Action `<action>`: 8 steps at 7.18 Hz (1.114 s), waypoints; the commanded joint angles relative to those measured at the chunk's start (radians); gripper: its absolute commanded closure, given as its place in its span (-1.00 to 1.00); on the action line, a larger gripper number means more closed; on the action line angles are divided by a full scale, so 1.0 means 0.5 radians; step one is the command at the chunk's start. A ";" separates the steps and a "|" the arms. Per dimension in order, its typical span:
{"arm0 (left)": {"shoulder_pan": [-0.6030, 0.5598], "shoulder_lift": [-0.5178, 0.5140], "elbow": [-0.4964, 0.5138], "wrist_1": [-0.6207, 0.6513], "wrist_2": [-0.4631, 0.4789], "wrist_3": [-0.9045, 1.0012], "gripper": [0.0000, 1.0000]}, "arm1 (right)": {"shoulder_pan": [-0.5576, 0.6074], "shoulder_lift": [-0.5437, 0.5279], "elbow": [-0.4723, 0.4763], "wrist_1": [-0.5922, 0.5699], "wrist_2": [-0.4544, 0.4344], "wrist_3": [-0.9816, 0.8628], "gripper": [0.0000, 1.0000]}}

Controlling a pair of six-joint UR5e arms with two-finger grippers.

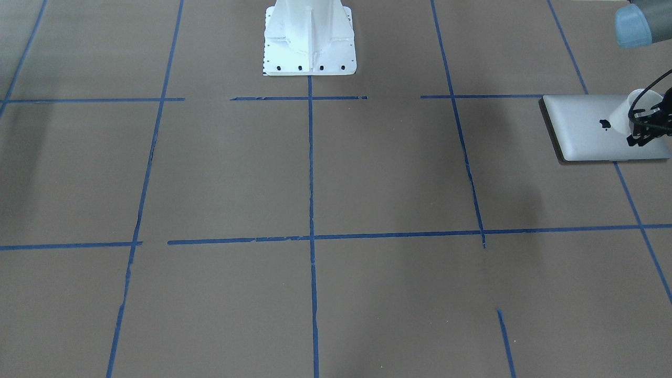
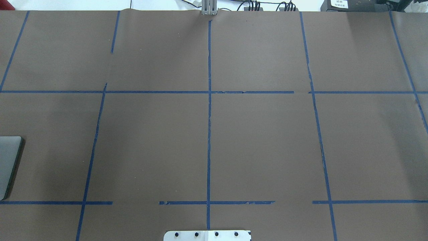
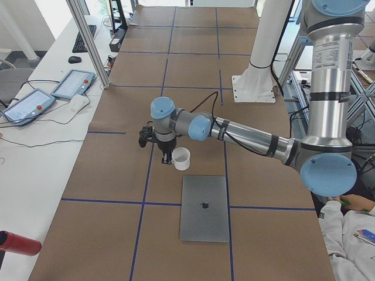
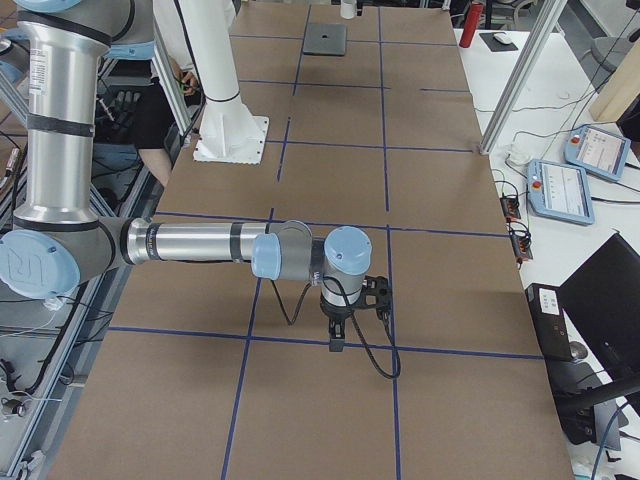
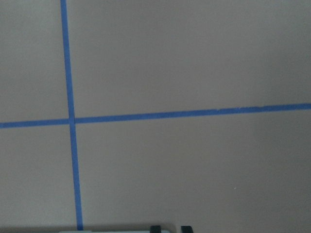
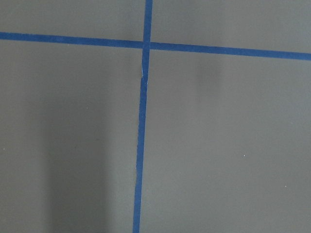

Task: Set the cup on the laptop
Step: 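Lift the cup with the left gripper and carry it toward the silver laptop, then lower the held cup onto the laptop lid with the left gripper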

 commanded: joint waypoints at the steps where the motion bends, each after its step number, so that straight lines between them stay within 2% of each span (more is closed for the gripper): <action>1: -0.003 0.320 0.217 -0.713 -0.021 -0.181 1.00 | 0.000 0.000 0.000 0.000 -0.003 0.000 -1.00; 3: 0.019 0.343 0.734 -1.523 0.007 -0.467 1.00 | 0.000 0.000 0.000 0.000 0.000 0.000 -1.00; 4: 0.022 0.342 0.837 -1.697 0.010 -0.550 1.00 | 0.000 0.000 0.000 0.000 -0.003 0.000 -1.00; 8: 0.199 0.336 0.835 -1.705 0.010 -0.655 1.00 | 0.000 0.000 0.000 0.000 0.000 0.000 -1.00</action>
